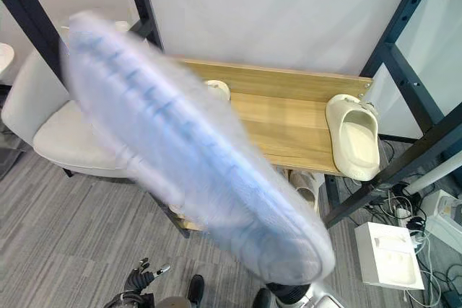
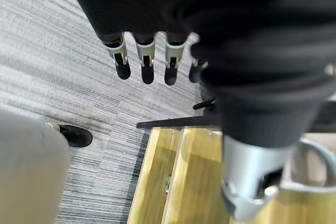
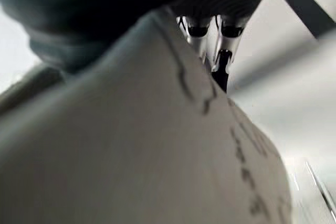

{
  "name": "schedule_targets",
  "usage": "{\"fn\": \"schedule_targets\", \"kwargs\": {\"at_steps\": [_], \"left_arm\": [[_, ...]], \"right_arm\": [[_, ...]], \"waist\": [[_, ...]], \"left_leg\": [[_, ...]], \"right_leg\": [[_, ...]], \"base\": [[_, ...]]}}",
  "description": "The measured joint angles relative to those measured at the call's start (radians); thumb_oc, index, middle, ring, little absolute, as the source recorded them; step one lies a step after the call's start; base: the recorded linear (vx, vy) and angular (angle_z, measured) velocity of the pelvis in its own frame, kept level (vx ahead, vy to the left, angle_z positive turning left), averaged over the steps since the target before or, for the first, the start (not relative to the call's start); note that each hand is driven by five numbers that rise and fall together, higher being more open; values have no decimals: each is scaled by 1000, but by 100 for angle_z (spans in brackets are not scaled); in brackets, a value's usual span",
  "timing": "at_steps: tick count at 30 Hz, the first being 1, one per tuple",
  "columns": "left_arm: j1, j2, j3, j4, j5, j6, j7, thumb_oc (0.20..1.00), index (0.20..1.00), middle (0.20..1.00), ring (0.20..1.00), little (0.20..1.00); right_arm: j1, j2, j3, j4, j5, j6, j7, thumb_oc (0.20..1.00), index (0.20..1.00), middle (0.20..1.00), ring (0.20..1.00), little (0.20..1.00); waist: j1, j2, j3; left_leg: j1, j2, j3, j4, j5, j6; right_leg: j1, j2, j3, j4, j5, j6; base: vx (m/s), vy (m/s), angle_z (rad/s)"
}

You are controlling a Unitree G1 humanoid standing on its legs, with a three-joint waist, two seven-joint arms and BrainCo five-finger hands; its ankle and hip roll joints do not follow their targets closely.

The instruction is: Arrange the slippers neatly on the shoe rack.

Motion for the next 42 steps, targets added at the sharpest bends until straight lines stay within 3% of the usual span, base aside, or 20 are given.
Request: {"fn": "schedule_targets", "kwargs": {"at_steps": [7, 15, 18, 22, 24, 29, 32, 37, 39, 42], "left_arm": [[-10, 9, 16, 40, -13, -18, 7, 1000, 1000, 1000, 1000, 1000], [-11, 16, 29, 58, -20, -38, 9, 1000, 1000, 1000, 1000, 1000], [-29, 21, -2, 59, -39, -49, 9, 1000, 1000, 1000, 1000, 1000], [-57, 24, -32, 59, -43, -66, 21, 1000, 1000, 1000, 1000, 1000], [-97, 27, -57, 57, -49, -81, 37, 1000, 1000, 1000, 1000, 1000], [-145, 69, -157, -40, -56, -122, 60, 1000, 1000, 1000, 1000, 1000], [-176, 73, -184, -79, -58, -143, 68, 1000, 1000, 1000, 1000, 1000], [-223, 65, -205, -101, -59, -162, 68, 1000, 1000, 1000, 1000, 1000], [-229, 66, -214, -105, -67, -167, 68, 1000, 1000, 1000, 1000, 1000], [-229, 91, -236, -145, -81, -182, 68, 1000, 1000, 1000, 1000, 1000]], "right_arm": [[15, -16, 61, 87, 30, 57, 96, 200, 200, 200, 200, 200], [227, -118, 111, 420, -185, 151, 124, 200, 200, 200, 200, 200], [245, -154, 73, 510, -320, 162, 109, 200, 200, 200, 200, 200], [272, -153, -103, 600, -531, 122, -7, 200, 200, 200, 200, 200], [218, -196, -190, 629, -675, 108, -93, 200, 200, 200, 200, 200], [33, -328, -367, 667, -1180, 91, -430, 200, 200, 200, 200, 200], [-76, -351, -446, 673, -1383, 123, -595, 200, 200, 200, 200, 200], [-160, -410, -470, 691, -1550, 180, -730, 200, 200, 200, 200, 200], [-181, -410, -464, 727, -1551, 191, -745, 200, 200, 200, 200, 200], [-288, -439, -365, 929, -1551, 208, -771, 200, 200, 200, 200, 200]], "waist": [[30, -6, -15], [46, 0, -7], [52, 10, 35], [54, 35, 105], [56, 60, 171], [62, 88, 294], [66, 73, 329], [66, 58, 354], [66, 56, 359], [67, 45, 370]], "left_leg": [[-10, -5, -44, -2, -2, 3], [-34, -12, -108, 2, 15, -7], [-42, -17, -138, 4, 24, -10], [-107, -27, -174, 36, 41, -12], [-184, -27, -178, 85, 40, -14], [-305, -38, -190, 151, 39, -20], [-372, -57, -172, 199, 25, 1], [-479, -113, -169, 313, -9, 32], [-507, -120, -166, 346, -12, 34], [-562, -136, -145, 426, -50, 41]], "right_leg": [[19, -2, -47, 1, -13, -3], [29, -2, -113, -4, -26, 6], [34, -3, -148, -1, -28, 7], [-3, -6, -186, 15, -28, 7], [-77, -18, -186, 74, -42, -10], [-226, -60, -181, 228, -86, -32], [-334, -107, -145, 354, -130, -36], [-462, -195, -118, 534, -202, -35], [-487, -199, -111, 561, -206, -42], [-545, -227, -73, 634, -233, -36]], "base": [[-2, -19, 20], [-12, 1, 25], [-54, 43, 35], [-186, 68, 25], [-142, 64, 12], [-140, 99, 4], [-58, 91, -9], [-55, 86, 11], [21, 43, 3], [-32, 46, -6]]}}
